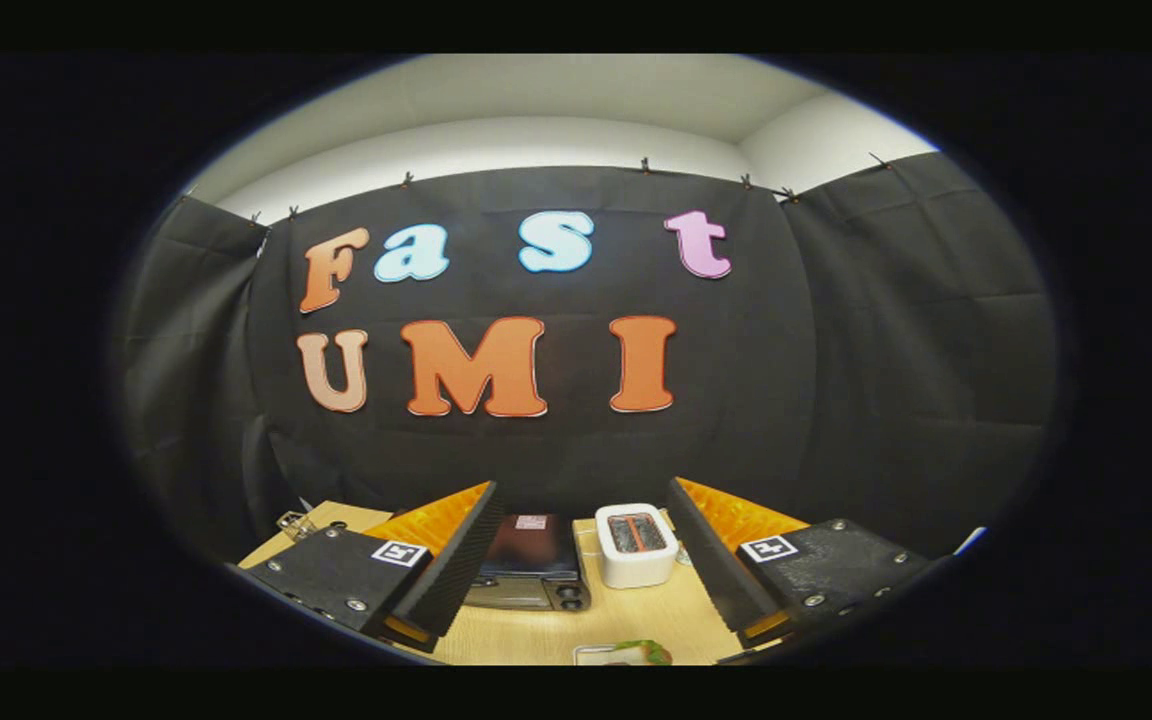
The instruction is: Open the toaster oven, put the food inside, and close the toaster oven door.
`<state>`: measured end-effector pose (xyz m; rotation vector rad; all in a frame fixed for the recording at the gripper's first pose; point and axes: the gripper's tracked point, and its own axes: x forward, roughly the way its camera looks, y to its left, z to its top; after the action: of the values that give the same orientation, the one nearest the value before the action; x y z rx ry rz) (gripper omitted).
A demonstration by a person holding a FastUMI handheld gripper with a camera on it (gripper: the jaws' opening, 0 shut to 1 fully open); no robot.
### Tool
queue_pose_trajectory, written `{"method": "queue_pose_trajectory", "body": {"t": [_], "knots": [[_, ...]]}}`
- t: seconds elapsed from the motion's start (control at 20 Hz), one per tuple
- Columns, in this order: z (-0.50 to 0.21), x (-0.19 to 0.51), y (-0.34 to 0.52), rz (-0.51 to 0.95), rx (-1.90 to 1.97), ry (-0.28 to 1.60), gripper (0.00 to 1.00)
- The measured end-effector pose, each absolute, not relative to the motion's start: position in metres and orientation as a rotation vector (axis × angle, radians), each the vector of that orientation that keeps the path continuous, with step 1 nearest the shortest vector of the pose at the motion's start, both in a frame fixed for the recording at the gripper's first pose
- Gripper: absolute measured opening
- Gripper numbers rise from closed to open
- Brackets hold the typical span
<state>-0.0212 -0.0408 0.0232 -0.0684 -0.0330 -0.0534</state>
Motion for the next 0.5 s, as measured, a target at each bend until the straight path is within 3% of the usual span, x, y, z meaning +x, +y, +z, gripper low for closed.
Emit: {"method": "queue_pose_trajectory", "body": {"t": [0.5], "knots": [[-0.044, 0.024, 0.041, 0.056, -0.072, 0.079, 0.98]]}}
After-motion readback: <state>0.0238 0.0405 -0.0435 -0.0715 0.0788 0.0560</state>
